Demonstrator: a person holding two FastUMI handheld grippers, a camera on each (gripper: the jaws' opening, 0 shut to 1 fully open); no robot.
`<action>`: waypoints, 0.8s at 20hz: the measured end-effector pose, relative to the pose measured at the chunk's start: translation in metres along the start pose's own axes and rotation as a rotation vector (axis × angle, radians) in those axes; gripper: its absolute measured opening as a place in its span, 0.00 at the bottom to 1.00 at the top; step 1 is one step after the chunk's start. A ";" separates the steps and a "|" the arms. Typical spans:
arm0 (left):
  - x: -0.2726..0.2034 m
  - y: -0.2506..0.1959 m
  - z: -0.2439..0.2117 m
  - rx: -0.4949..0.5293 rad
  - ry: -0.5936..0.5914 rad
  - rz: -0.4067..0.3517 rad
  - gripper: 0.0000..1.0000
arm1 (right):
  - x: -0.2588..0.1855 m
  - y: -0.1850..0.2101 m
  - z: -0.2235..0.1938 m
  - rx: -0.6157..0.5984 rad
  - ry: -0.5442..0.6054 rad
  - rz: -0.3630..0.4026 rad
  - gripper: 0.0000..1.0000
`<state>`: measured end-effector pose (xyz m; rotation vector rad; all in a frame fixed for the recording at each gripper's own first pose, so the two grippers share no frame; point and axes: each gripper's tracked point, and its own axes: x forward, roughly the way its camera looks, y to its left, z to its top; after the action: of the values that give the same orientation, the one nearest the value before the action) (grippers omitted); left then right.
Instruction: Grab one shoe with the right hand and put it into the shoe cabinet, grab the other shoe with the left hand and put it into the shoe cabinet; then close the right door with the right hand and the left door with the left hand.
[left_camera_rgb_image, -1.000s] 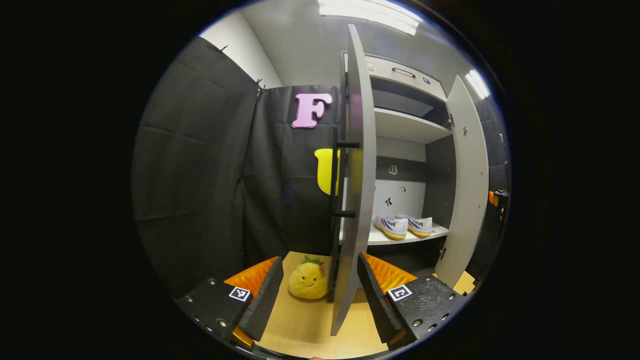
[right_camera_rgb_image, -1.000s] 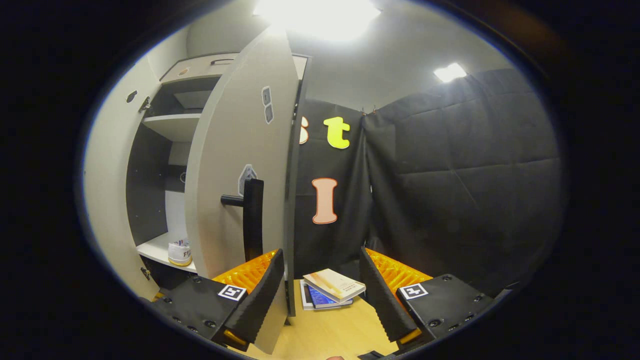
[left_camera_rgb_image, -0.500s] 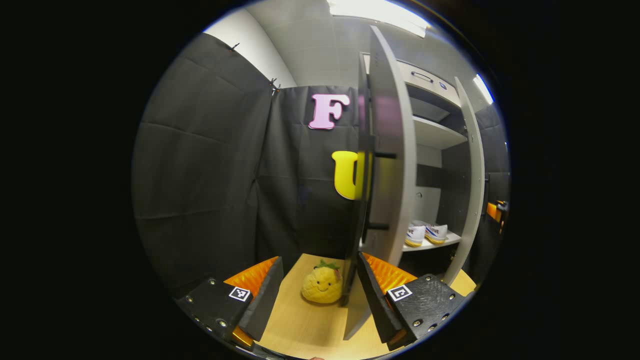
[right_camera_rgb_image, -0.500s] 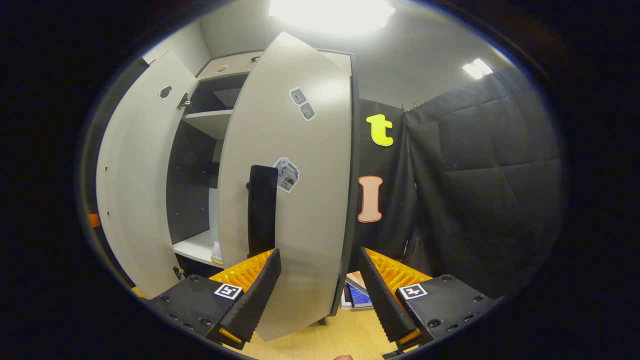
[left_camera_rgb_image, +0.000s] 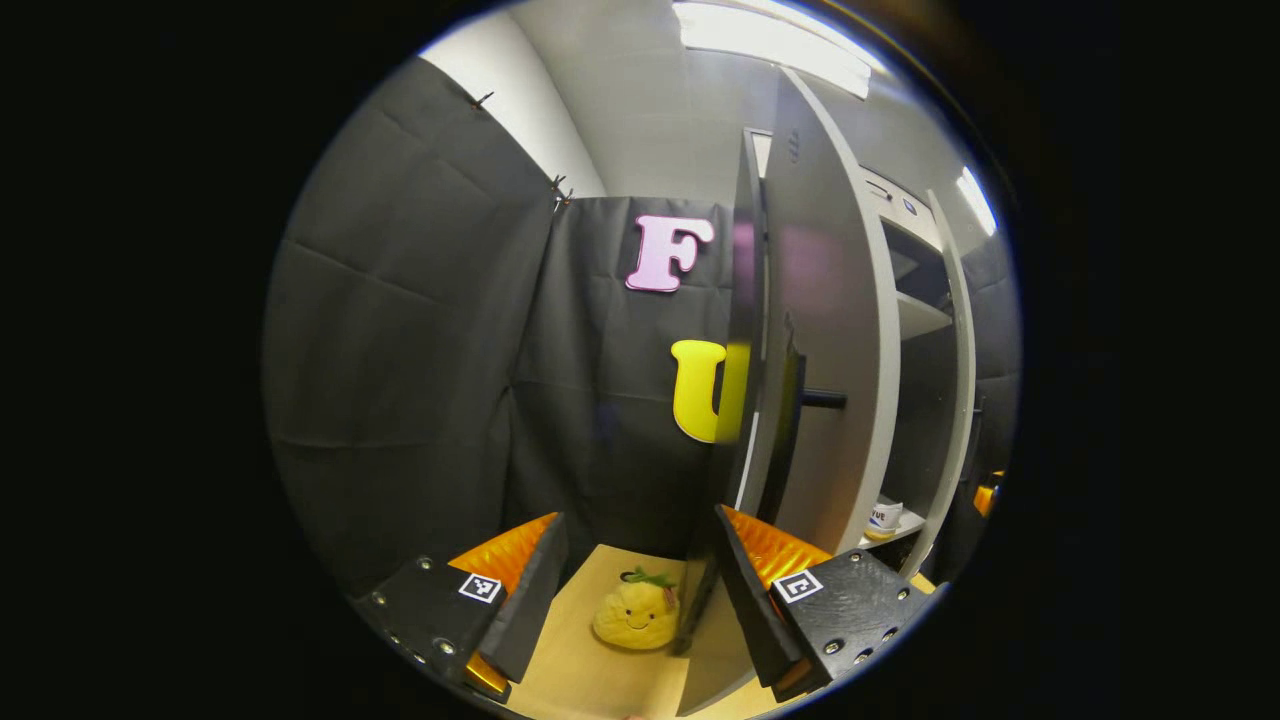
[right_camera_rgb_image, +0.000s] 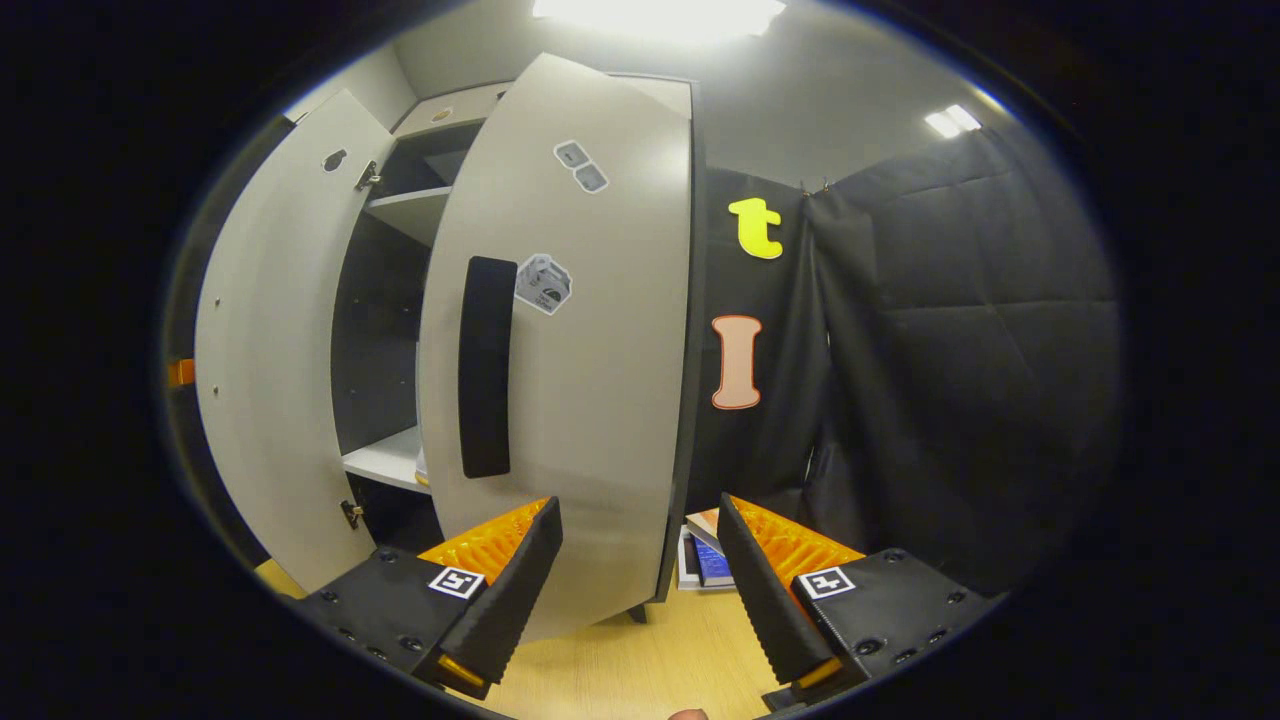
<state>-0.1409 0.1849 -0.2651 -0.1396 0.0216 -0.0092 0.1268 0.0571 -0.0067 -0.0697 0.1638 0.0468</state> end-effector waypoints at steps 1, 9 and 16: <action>0.000 -0.005 0.000 0.004 0.002 -0.021 0.78 | 0.000 -0.001 -0.001 0.003 -0.004 0.003 0.98; 0.000 -0.117 -0.009 -0.029 0.000 -0.207 0.79 | -0.003 -0.013 -0.020 0.010 0.024 0.005 0.98; 0.031 -0.202 -0.023 -0.102 0.014 -0.288 0.79 | -0.012 -0.039 -0.024 -0.004 0.028 -0.030 0.98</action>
<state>-0.1123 -0.0185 -0.2604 -0.2440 0.0154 -0.2971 0.1128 0.0157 -0.0254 -0.0768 0.1907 0.0157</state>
